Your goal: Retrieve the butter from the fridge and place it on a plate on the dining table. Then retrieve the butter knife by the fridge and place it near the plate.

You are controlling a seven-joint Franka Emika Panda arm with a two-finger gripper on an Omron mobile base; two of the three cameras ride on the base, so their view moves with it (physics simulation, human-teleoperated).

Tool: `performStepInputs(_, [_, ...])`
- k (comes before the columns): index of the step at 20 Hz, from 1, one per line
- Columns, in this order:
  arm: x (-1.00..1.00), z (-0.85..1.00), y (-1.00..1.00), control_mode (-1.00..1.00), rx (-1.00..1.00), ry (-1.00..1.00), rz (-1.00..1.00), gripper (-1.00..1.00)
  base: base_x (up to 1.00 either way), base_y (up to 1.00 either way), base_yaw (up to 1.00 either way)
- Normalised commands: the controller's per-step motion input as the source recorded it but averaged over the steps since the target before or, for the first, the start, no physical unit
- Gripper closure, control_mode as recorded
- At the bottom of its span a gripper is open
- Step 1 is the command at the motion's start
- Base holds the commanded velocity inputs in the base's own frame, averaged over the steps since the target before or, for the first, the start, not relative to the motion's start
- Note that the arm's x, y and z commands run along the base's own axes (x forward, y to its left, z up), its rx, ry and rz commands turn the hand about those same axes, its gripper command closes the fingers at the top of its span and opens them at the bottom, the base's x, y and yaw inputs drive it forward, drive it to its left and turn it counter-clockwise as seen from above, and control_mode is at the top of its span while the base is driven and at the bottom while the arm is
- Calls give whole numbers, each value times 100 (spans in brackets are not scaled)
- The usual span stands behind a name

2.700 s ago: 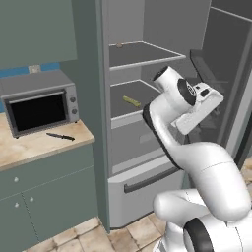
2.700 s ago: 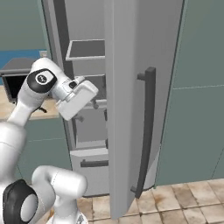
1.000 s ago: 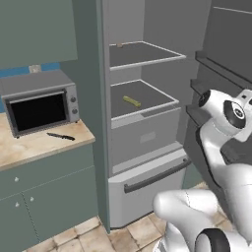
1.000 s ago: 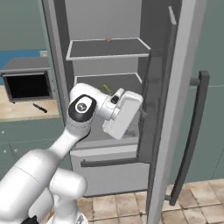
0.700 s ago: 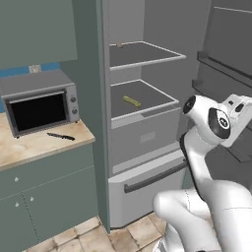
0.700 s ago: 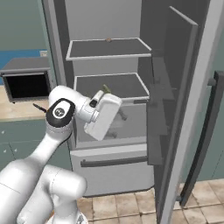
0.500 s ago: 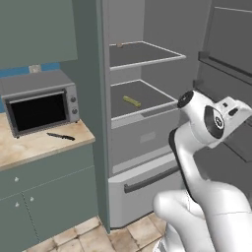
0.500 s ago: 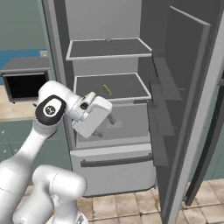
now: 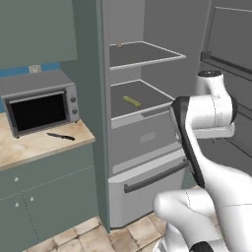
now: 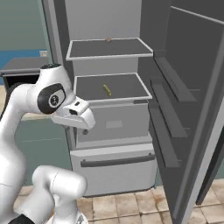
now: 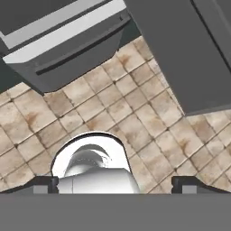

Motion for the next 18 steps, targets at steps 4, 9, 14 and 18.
performStepInputs(4, [-2, -18, 48, -100, 65, 8, -1, -100, 0, 0, 0])
performStepInputs(9, [-11, 9, 35, -100, -8, 1, -3, -100, 0, 0, 0])
performStepInputs(14, [-61, -3, 13, -100, -3, 6, -19, -100, 0, 0, 0])
performStepInputs(18, [-73, -19, -8, -100, -10, -14, -2, -100, 0, 0, 0])
